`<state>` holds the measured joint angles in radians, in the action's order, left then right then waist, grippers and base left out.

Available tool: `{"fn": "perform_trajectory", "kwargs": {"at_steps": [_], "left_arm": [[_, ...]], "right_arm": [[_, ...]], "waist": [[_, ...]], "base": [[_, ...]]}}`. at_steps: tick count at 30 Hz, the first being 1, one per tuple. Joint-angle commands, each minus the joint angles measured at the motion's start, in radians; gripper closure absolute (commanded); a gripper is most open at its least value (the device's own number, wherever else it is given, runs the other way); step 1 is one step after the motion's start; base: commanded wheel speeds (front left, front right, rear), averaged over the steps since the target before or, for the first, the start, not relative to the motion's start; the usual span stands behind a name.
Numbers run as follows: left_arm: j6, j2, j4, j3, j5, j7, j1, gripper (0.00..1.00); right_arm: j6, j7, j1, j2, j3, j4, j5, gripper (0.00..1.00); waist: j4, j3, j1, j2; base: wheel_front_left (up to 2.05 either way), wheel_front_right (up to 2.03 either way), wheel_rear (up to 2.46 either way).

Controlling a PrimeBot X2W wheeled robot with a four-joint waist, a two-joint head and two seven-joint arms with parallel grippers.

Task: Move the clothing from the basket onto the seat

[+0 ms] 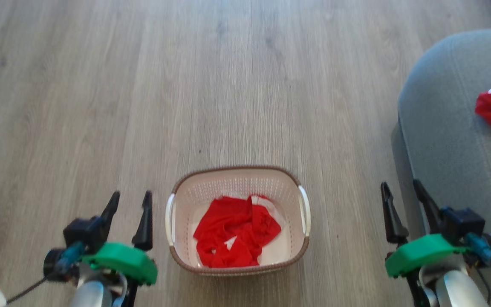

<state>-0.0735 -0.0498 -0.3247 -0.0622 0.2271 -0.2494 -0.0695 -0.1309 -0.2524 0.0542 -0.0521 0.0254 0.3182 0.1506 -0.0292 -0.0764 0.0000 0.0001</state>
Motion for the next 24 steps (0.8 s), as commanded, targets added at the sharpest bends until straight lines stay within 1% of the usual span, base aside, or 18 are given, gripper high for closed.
{"fn": "perform_trajectory", "kwargs": {"at_steps": [1, 6, 11, 18, 20, 24], "left_arm": [[-0.005, -0.001, 0.039, 0.017, -0.004, -0.012, -0.071, 0.0], [0.002, -0.001, 0.016, -0.047, 0.007, -0.012, -0.163, 0.0], [0.009, -0.001, -0.063, -0.127, -0.014, -0.012, -0.305, 0.0], [0.015, -0.001, -0.283, -0.252, -0.053, 0.025, -0.535, 0.0], [0.024, -0.001, -0.353, -0.287, -0.077, 0.048, -0.6, 0.0], [0.044, -0.001, -0.473, -0.342, -0.063, 0.085, -0.714, 0.0]], "right_arm": [[0.0, -0.009, 0.059, 0.002, -0.021, -0.042, -0.008, 0.0], [0.0, -0.009, 0.115, 0.001, -0.022, -0.078, -0.011, 0.0], [0.0, -0.009, 0.19, -0.002, -0.006, -0.126, -0.015, 0.0], [0.0, -0.009, 0.284, -0.001, 0.029, -0.182, -0.021, 0.0], [0.0, -0.009, 0.308, -0.001, 0.033, -0.194, -0.02, 0.0], [0.0, -0.009, 0.345, 0.0, 0.033, -0.217, -0.016, 0.0]], "waist": [[0.003, -0.037, 0.0, -0.0001], [0.016, -0.173, 0.0, -0.0001], [0.042, -0.34, 0.0, -0.0001], [0.091, -0.542, 0.0, -0.0001], [0.107, -0.589, 0.0, -0.0001], [0.136, -0.665, 0.0, -0.0001]], "base": [[0.0, 0.0, 0.0], [0.0, 0.0, 0.0], [0.0, 0.0, 0.0], [0.0, 0.0, 0.0], [0.0, 0.0, 0.0], [0.0, 0.0, 0.0]]}}
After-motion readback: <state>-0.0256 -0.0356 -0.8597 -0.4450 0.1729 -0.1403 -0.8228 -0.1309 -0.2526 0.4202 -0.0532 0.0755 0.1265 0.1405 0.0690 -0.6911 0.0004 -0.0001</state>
